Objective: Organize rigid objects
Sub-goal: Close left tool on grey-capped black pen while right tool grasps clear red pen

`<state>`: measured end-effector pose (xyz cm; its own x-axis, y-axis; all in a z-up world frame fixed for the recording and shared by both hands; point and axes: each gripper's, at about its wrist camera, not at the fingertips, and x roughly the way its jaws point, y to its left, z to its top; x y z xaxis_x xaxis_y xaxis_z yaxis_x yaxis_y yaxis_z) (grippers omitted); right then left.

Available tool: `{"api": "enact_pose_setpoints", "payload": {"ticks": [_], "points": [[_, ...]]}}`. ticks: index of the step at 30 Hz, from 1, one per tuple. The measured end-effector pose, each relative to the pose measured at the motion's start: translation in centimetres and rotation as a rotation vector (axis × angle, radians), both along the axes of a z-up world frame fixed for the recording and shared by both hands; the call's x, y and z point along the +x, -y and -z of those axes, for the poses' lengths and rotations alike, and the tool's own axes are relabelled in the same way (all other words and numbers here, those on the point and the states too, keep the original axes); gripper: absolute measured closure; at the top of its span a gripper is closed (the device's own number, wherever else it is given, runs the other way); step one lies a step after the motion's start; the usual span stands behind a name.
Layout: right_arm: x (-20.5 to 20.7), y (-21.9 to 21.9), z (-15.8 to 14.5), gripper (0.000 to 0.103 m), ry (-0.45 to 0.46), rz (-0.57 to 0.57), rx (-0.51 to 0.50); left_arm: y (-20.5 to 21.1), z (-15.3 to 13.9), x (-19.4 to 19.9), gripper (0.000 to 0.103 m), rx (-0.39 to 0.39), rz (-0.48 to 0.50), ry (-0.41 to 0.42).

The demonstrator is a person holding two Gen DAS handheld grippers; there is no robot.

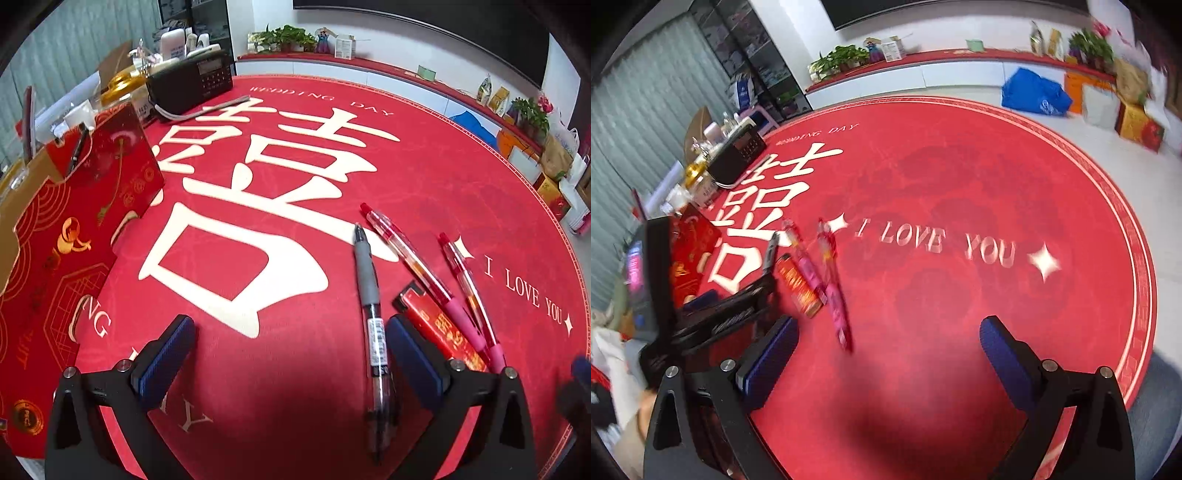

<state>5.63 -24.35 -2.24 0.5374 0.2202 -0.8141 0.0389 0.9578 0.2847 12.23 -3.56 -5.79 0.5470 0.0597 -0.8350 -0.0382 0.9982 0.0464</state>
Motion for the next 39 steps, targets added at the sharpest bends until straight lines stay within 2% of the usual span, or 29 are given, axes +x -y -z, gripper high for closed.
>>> {"api": "enact_pose_setpoints", "payload": {"ticks": [5, 6, 10, 13, 15, 17, 19, 23, 25, 27, 29, 31, 34, 35, 36, 37, 38, 39], "points": [[3.8, -2.1, 1.2, 0.005, -0.029, -0.065, -0.053, 0.3, 0.1, 0.1, 0.000, 0.006, -0.002, 0.023], [4.4, -2.5, 1.4, 0.010, -0.032, -0.078, -0.070, 0.3, 0.1, 0.1, 0.000, 0.007, 0.002, 0.025], [5.5, -3.5, 2.1, 0.016, -0.044, -0.107, -0.142, 0.1, 0.1, 0.1, 0.000, 0.001, 0.032, 0.038], [5.7, -4.2, 2.1, 0.025, -0.041, -0.132, -0.208, -0.1, 0.1, 0.1, 0.000, 0.012, 0.020, 0.049], [5.7, -5.0, 2.0, 0.042, -0.038, -0.153, -0.276, -0.4, 0.1, 0.1, 0.000, 0.046, 0.005, 0.066], [5.5, -5.9, 1.8, 0.051, -0.018, -0.193, -0.307, -0.7, 0.1, 0.2, 0.000, 0.038, 0.005, 0.061], [5.5, -6.4, 1.8, 0.052, -0.016, -0.207, -0.341, -0.7, 0.0, 0.2, 0.000, 0.039, 0.001, 0.058], [6.0, -5.4, 1.8, 0.053, -0.054, -0.212, -0.283, 0.0, 0.0, 0.0, 0.000, 0.056, 0.017, 0.063], [5.8, -5.6, 1.7, 0.064, -0.048, -0.232, -0.287, 0.2, 0.0, 0.1, 0.000, 0.047, 0.021, 0.065], [5.6, -5.8, 1.6, 0.086, -0.049, -0.248, -0.287, 0.1, 0.2, 0.3, 0.000, 0.011, 0.013, 0.054], [5.4, -5.9, 1.6, 0.092, -0.051, -0.252, -0.254, -0.3, 0.4, 0.5, 0.000, -0.034, 0.004, 0.042], [5.0, -5.5, 1.6, 0.092, -0.058, -0.239, -0.196, 0.1, 0.4, 0.4, 0.001, -0.030, 0.052, 0.032], [4.0, -4.8, 0.8, 0.092, -0.035, -0.222, -0.135, 0.8, -0.2, 0.1, 0.022, -0.041, 0.135, 0.022], [3.5, -4.6, 0.4, 0.092, -0.021, -0.217, -0.121, 1.1, -0.4, 0.0, 0.038, -0.041, 0.154, 0.018], [3.0, -4.3, 0.0, 0.092, -0.009, -0.211, -0.103, 1.5, -0.6, -0.2, 0.062, -0.046, 0.187, 0.012], [2.5, -4.1, -0.4, 0.092, 0.001, -0.208, -0.084, 1.8, -0.8, -0.3, 0.073, -0.048, 0.212, 0.002], [2.2, -3.9, -0.7, 0.092, 0.006, -0.207, -0.069, 1.9, -0.9, -0.4, 0.091, -0.054, 0.226, -0.014], [1.7, -3.7, -0.9, 0.092, 0.010, -0.203, -0.054, 1.8, -1.0, -0.6, 0.093, -0.082, 0.233, -0.032]]}}
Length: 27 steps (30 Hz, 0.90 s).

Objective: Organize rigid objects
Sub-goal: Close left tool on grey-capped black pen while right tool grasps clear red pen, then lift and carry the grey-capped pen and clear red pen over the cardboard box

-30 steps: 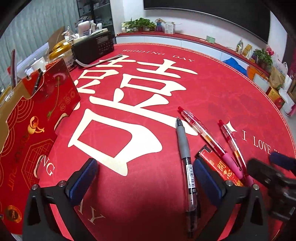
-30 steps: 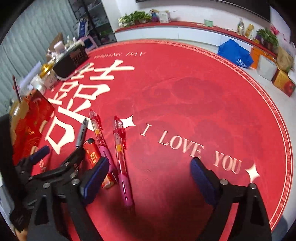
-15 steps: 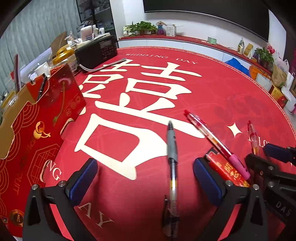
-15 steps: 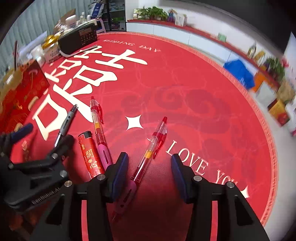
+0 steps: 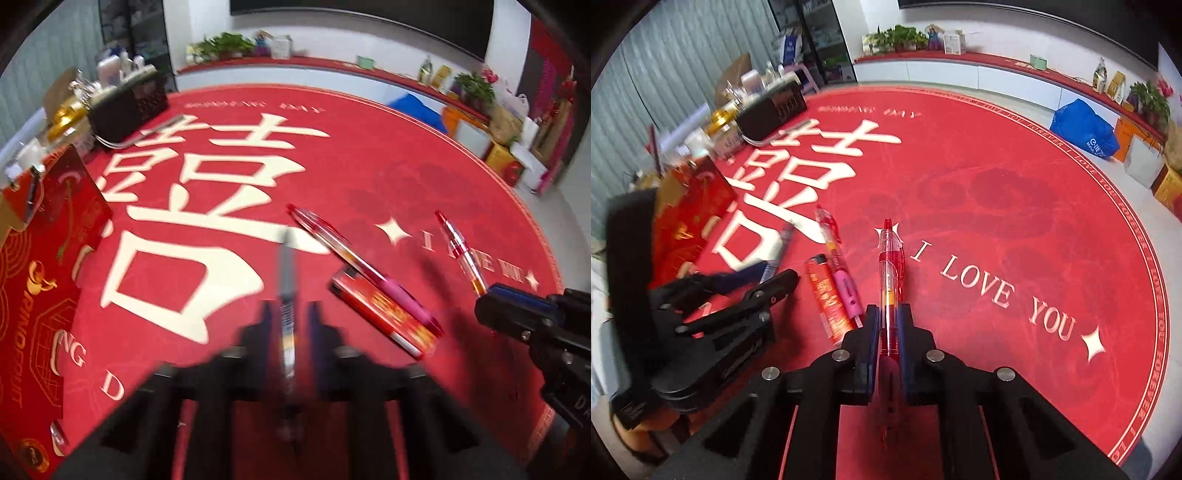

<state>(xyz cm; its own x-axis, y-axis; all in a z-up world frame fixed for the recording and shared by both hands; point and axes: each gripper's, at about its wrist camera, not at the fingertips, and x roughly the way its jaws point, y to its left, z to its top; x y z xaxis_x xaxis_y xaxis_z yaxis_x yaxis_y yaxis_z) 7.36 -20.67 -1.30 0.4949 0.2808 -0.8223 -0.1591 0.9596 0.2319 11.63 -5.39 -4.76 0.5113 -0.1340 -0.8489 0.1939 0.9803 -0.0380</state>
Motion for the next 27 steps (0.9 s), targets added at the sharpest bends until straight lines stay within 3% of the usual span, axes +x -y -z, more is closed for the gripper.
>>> {"api": "enact_pose_setpoints", "payload": {"ticks": [2, 5, 15, 27], "points": [[-0.8, 0.4, -0.4, 0.092, 0.003, 0.011, 0.030, -0.4, -0.1, -0.6, 0.093, -0.053, -0.015, -0.029], [-2.2, 1.0, -0.8, 0.092, 0.002, 0.026, 0.062, -0.4, -0.7, -2.4, 0.093, -0.069, -0.020, -0.015], [-5.8, 2.2, -0.6, 0.092, -0.015, 0.078, 0.120, 0.4, -4.1, -8.2, 0.093, -0.027, -0.013, 0.107], [-7.8, 1.5, -1.2, 0.092, -0.005, 0.077, 0.128, 0.0, -5.2, -10.7, 0.093, -0.001, -0.044, 0.149]]}}
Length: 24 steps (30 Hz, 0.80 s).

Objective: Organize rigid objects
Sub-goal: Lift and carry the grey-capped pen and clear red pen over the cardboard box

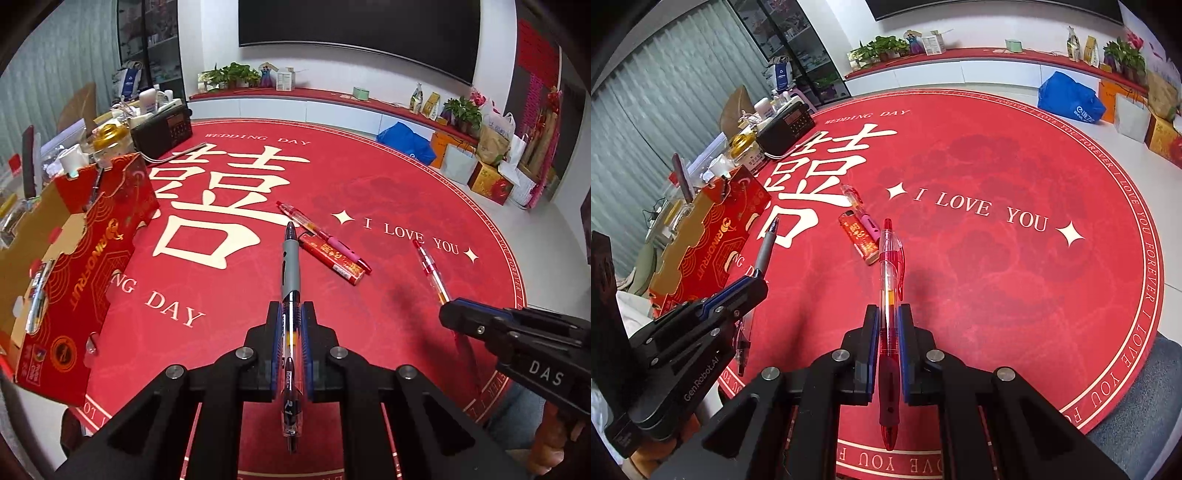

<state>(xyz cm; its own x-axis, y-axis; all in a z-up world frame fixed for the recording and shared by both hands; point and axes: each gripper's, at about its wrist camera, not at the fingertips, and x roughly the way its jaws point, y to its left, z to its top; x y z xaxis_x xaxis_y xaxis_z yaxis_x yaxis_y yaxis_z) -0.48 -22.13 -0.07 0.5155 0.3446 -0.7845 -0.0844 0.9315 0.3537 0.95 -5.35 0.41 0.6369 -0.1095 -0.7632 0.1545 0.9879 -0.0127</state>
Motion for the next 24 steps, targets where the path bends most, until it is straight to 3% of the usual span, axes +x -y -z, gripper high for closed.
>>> {"api": "enact_pose_setpoints", "payload": {"ticks": [24], "points": [[-0.3, -4.1, -0.8, 0.092, 0.002, -0.069, -0.076, -3.8, -0.4, -1.5, 0.093, -0.059, -0.069, 0.018]]}}
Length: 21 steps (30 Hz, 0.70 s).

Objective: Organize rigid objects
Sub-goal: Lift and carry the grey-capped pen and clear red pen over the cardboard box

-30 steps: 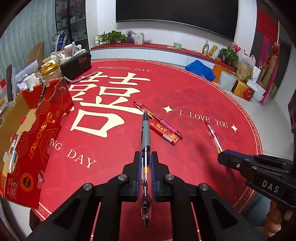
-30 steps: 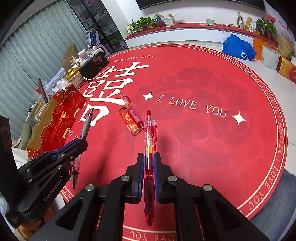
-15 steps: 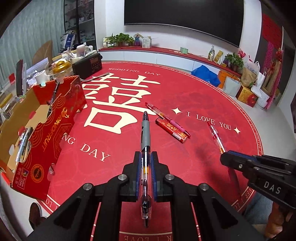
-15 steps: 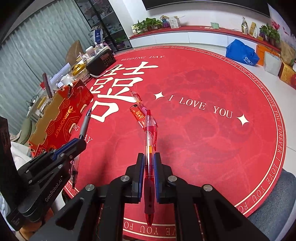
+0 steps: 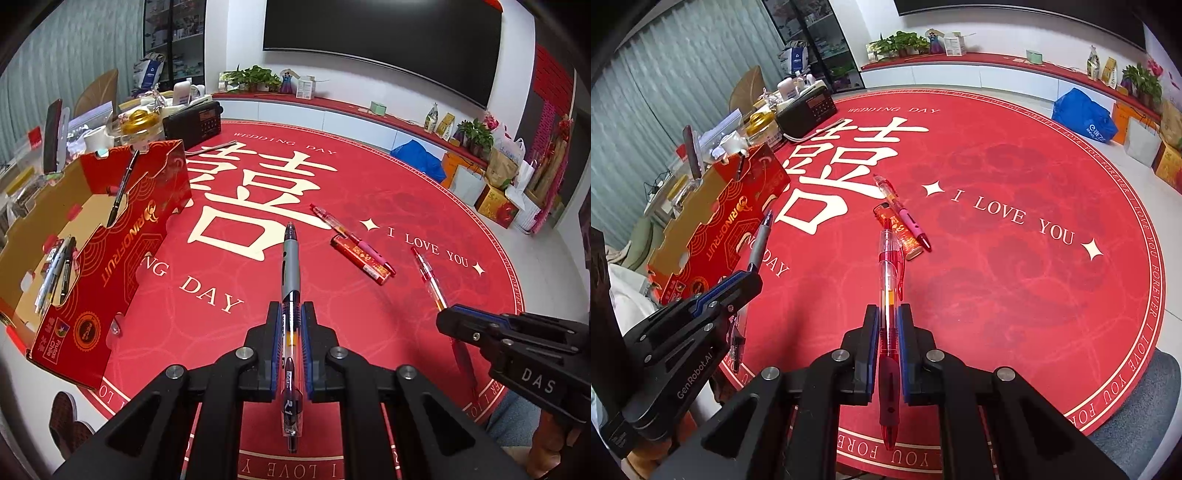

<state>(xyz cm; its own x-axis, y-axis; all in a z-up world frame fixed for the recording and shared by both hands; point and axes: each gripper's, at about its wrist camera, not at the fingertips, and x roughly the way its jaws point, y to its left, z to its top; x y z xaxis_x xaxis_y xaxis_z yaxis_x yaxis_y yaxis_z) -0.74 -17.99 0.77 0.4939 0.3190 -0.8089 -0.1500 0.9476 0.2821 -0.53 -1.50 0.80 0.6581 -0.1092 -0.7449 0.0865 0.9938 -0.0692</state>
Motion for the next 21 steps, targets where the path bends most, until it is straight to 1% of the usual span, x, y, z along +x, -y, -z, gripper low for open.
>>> {"api": "enact_pose_setpoints", "payload": {"ticks": [16, 21], "points": [[0.09, 0.17, 0.44, 0.092, -0.016, 0.018, 0.000, -0.07, 0.47, -0.04, 0.093, -0.004, 0.001, -0.017], [0.23, 0.44, 0.18, 0.092, -0.013, 0.029, 0.004, -0.19, 0.20, 0.00, 0.093, -0.005, -0.002, -0.006]]}}
